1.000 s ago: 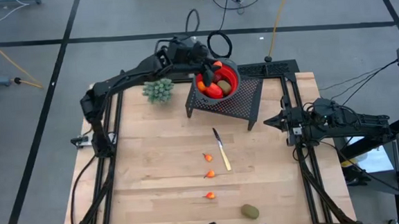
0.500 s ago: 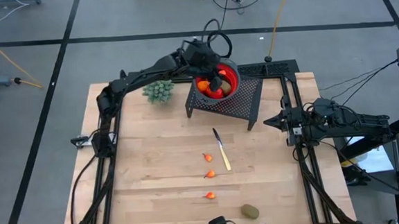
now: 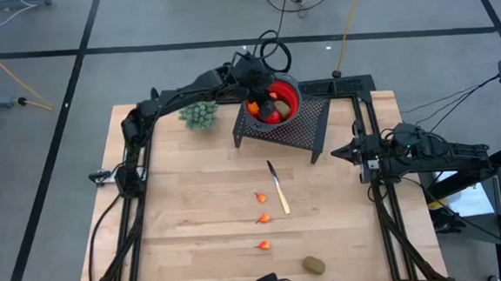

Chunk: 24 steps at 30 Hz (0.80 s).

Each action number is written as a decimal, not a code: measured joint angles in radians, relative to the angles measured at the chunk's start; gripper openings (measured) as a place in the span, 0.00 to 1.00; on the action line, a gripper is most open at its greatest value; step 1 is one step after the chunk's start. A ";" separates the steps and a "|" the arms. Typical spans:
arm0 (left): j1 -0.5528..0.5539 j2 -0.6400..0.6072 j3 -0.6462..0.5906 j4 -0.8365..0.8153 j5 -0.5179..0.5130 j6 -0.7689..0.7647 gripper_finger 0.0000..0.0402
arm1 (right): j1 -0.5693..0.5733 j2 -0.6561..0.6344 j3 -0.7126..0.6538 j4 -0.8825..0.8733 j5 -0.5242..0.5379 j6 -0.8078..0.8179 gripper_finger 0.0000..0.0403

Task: Pick & Place Fruit
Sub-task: Put the orange pear into the red strainer bowl on the shelf

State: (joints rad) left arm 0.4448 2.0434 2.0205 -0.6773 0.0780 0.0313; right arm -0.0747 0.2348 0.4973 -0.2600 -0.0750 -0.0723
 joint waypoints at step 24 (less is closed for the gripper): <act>-0.004 0.026 -0.002 -0.016 -0.027 -0.010 0.30 | 0.000 0.000 0.000 0.000 0.000 0.000 0.01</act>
State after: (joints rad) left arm 0.4408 2.0689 2.0182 -0.6933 0.0509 0.0212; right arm -0.0747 0.2352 0.4973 -0.2604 -0.0753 -0.0723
